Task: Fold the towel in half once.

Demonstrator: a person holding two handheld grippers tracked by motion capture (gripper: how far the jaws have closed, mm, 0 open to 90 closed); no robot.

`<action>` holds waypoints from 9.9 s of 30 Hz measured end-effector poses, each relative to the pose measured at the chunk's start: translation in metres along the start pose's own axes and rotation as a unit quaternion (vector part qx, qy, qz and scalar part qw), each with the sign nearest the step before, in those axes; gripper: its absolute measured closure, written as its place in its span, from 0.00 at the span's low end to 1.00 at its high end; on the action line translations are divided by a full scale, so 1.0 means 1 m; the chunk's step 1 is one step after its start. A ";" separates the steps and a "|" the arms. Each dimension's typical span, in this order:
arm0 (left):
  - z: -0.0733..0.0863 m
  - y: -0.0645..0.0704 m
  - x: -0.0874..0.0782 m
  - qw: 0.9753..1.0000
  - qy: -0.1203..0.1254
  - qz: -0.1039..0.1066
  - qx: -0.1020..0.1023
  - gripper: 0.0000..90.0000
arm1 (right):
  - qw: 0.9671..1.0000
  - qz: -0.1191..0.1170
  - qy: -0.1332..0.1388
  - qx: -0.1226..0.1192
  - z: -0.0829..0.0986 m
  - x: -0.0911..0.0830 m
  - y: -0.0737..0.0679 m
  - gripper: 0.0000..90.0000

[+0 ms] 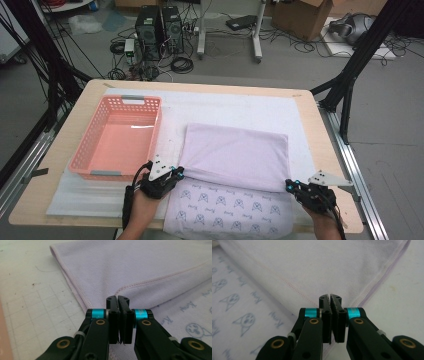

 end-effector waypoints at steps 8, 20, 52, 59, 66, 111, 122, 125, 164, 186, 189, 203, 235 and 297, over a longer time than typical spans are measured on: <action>0.009 0.004 -0.016 1.000 -0.008 0.007 0.002 0.97 | 1.000 -0.019 0.008 -0.016 0.006 -0.015 -0.017 0.98; -0.009 0.012 -0.025 0.999 0.004 0.021 -0.028 0.52 | 0.998 0.022 0.042 0.049 0.004 -0.036 0.009 0.73; 0.007 0.009 0.031 0.993 -0.063 -0.004 -0.101 0.94 | 0.993 0.074 -0.039 0.077 -0.020 0.029 0.070 0.96; -0.005 0.003 0.038 0.991 -0.038 0.000 -0.125 0.66 | 0.992 0.029 -0.071 0.100 -0.014 0.033 0.078 0.87; -0.031 -0.012 0.063 0.993 -0.031 -0.031 -0.109 0.46 | 0.993 0.045 -0.024 0.102 -0.017 0.028 0.104 0.56; -0.127 -0.101 0.127 0.988 0.017 -0.096 -0.120 0.97 | 0.998 0.049 0.013 0.043 -0.114 0.109 0.144 0.94; -0.145 -0.117 0.144 0.987 0.018 -0.096 -0.129 0.86 | 0.997 0.070 0.023 0.040 -0.139 0.131 0.164 0.88; -0.142 -0.111 0.140 0.988 0.014 -0.077 -0.137 0.67 | 0.996 0.064 0.006 0.058 -0.131 0.134 0.164 0.73; -0.032 -0.024 0.064 0.996 -0.032 -0.031 -0.081 0.51 | 0.998 0.029 -0.022 0.044 -0.028 0.056 0.068 0.66; -0.013 -0.014 0.045 0.996 -0.018 -0.009 -0.082 0.77 | 0.998 0.054 -0.002 0.027 -0.008 0.040 0.052 0.70; -0.012 -0.011 0.047 0.997 -0.026 -0.004 -0.072 0.90 | 0.998 0.050 -0.002 0.026 -0.010 0.044 0.051 0.70; -0.012 -0.011 0.045 0.996 -0.025 -0.009 -0.090 0.97 | 0.997 0.072 -0.010 0.004 -0.010 0.045 0.051 0.99; -0.001 0.018 -0.026 0.994 0.026 0.041 -0.097 0.98 | 0.999 0.050 0.015 -0.011 0.001 -0.015 0.012 0.99; 0.013 0.004 0.020 0.996 -0.060 -0.009 -0.062 0.93 | 0.996 0.073 -0.044 0.004 0.009 0.023 0.011 0.95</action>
Point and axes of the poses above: each handheld gripper's, and its own axes: x roughly forward along the jaws, z roughly out of its underside, y roughly to its right, the point moved 9 cm from there along x, roughly forward along the jaws, and after that the axes turned 6 degrees about -x, right-handed, at the moved point
